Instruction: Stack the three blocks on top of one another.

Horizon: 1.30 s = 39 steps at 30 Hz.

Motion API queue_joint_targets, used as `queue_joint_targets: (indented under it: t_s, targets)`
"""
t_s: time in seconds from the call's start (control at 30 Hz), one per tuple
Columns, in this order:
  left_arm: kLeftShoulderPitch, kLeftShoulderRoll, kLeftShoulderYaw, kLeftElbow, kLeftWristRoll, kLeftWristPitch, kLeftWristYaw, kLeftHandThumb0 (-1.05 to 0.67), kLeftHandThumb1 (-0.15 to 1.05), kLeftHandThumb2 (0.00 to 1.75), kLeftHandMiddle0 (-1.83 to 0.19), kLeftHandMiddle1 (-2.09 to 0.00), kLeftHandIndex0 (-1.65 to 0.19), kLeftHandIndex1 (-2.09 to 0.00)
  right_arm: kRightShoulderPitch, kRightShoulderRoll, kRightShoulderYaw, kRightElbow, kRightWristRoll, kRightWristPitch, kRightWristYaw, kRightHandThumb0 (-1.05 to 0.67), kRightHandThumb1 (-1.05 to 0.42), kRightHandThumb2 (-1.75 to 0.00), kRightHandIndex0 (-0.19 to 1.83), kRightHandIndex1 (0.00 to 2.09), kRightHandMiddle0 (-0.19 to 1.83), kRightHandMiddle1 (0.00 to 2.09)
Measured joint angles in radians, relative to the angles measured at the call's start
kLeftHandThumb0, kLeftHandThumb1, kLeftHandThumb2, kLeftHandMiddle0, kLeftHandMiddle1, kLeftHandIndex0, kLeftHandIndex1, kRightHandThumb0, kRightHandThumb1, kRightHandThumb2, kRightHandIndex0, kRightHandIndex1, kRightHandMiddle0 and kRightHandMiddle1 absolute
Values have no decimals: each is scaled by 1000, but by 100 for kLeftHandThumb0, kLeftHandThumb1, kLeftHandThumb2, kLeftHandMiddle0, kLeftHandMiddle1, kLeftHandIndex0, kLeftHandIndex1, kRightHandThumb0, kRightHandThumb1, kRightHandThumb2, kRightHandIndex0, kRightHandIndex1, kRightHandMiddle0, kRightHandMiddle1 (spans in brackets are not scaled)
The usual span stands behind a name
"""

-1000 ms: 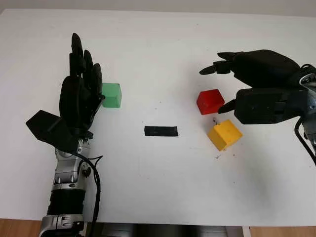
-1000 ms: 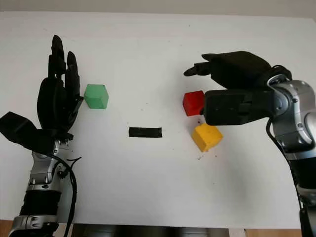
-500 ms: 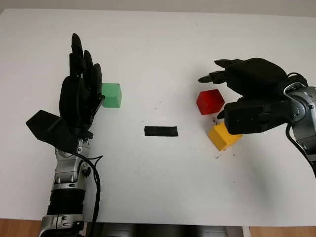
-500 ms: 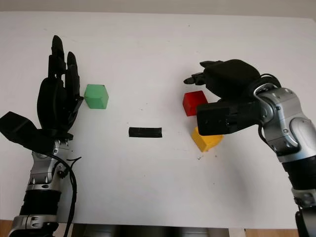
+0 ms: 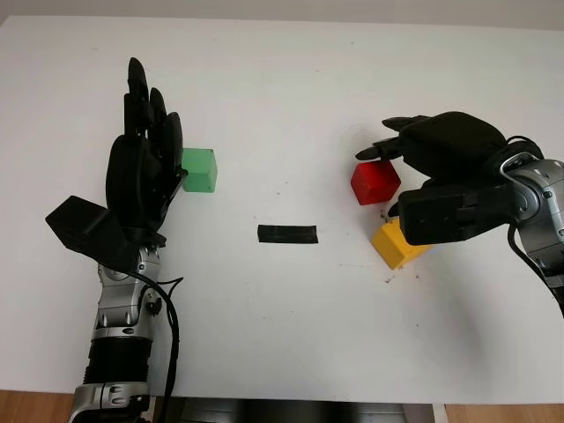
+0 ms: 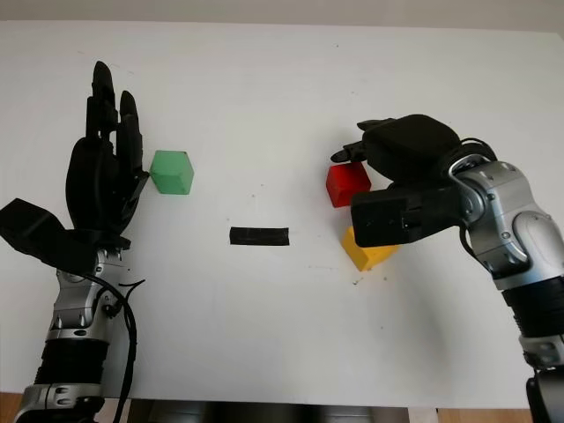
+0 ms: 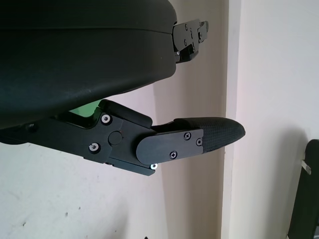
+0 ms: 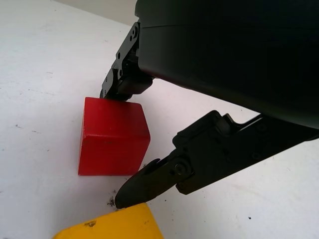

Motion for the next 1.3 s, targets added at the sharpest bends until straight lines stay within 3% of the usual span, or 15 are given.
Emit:
queue_joint_targets:
  t_s: [0.17, 0.3, 0.5, 0.83, 1.0, 1.3]
  targets:
    - [0, 1, -2, 1, 0, -1, -8, -69, 105, 54, 19, 0, 19, 0, -1, 19, -1, 34, 5, -40, -71, -48, -85, -6, 31, 9, 77, 25]
    - [0, 1, -2, 1, 0, -1, -9, -69, 105, 54, 19, 0, 19, 0, -3, 23, -1, 56, 6, -60, -108, -42, -90, -6, 36, 7, 58, 82]
    - [0, 1, -2, 4, 0, -8, -8, -69, 105, 53, 19, 0, 19, 0, -3, 30, -1, 83, 2, -92, -169, -37, -94, -6, 40, 6, 54, 111]
    - [0, 2, -1, 5, -1, -7, -8, -70, 105, 52, 19, 0, 19, 0, -8, 33, -8, 124, 42, -160, -218, -33, -93, -5, 41, 6, 49, 114]
    - [0, 3, -1, 4, 0, -5, -8, -70, 105, 53, 19, 0, 19, 0, -48, 34, -29, 117, 141, -147, -103, -31, -93, -5, 38, 5, 50, 112]
    - [0, 3, -1, -1, -7, 0, -8, -69, 105, 52, 19, 0, 19, 0, -178, 62, -28, 112, 301, -215, 86, -36, -93, -6, 30, 3, 47, 125]
